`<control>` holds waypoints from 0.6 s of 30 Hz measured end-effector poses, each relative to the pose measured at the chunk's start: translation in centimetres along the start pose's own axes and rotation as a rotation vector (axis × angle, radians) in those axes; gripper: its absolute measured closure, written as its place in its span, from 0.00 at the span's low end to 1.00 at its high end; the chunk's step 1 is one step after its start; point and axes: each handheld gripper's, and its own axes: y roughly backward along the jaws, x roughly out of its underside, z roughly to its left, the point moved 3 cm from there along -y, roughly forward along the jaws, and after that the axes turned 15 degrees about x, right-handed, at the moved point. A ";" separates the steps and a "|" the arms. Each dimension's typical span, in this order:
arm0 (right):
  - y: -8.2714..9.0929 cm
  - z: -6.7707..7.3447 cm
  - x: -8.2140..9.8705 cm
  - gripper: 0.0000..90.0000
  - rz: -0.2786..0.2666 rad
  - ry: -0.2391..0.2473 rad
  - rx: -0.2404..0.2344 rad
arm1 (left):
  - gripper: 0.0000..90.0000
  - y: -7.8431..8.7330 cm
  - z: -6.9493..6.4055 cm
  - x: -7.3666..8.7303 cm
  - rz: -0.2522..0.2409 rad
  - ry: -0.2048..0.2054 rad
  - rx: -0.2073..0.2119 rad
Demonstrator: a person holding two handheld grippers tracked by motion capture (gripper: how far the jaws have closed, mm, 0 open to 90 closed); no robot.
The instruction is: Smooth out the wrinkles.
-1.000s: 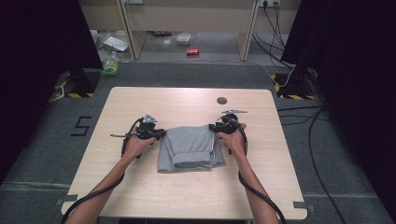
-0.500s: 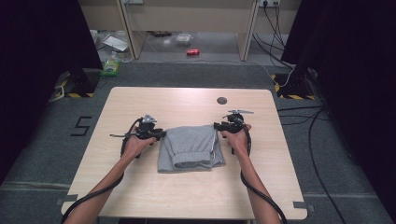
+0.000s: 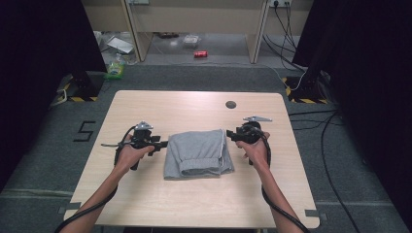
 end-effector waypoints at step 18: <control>3.7 1.6 3.5 0.41 0.013 0.121 -0.004 | 0.34 3.4 -3.2 4.6 0.028 -0.019 0.037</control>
